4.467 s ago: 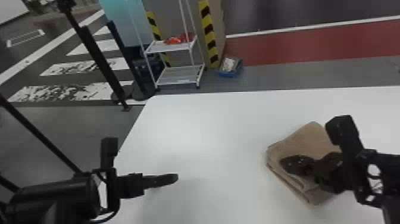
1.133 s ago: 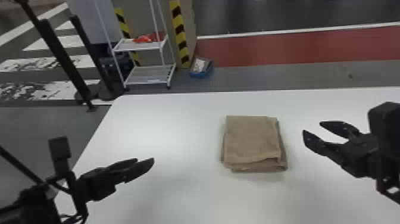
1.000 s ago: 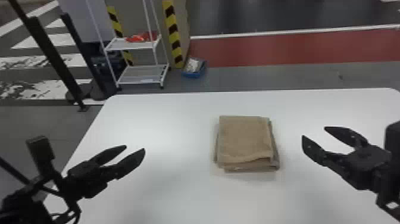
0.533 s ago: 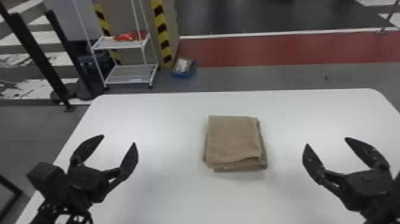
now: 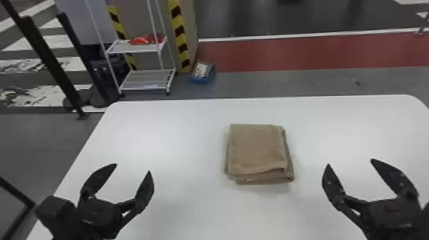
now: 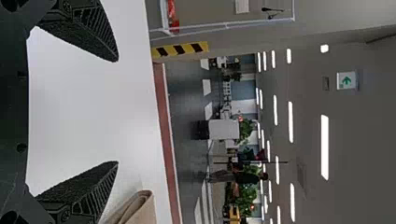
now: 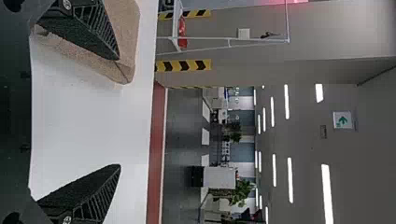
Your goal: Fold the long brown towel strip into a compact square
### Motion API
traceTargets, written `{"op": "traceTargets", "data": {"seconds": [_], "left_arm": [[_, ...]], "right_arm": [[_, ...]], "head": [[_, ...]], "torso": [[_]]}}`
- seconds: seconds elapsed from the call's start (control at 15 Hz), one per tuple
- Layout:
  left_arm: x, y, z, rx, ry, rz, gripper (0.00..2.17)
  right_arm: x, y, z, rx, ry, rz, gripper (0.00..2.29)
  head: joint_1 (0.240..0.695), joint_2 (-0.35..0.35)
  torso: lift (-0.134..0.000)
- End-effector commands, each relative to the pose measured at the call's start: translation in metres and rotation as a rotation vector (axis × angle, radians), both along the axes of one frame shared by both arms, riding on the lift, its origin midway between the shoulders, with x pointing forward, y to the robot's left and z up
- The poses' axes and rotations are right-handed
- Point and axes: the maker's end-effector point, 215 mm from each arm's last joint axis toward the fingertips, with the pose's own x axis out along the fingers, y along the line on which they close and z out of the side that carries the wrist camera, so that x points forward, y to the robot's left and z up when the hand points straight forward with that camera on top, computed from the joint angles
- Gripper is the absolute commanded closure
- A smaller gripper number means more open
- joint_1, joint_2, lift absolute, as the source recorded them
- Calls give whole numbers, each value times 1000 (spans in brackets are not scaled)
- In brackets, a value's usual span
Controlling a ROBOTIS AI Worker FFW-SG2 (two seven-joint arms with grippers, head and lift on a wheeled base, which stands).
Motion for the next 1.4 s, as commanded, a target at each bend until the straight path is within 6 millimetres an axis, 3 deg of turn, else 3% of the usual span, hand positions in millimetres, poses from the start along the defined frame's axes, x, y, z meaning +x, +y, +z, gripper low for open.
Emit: {"op": "traceTargets", "data": {"seconds": [0.0, 1.33], "left_arm": [[-3, 0, -2, -12, 17, 6, 100], [-2, -10, -5, -32, 75, -19, 100]], "right_arm": [[-4, 3, -4, 4, 11, 4, 63], [2, 3, -11, 14, 43, -11, 83]], "head": [[695, 171], [695, 167]], "torso": [[-125], [-125]]}}
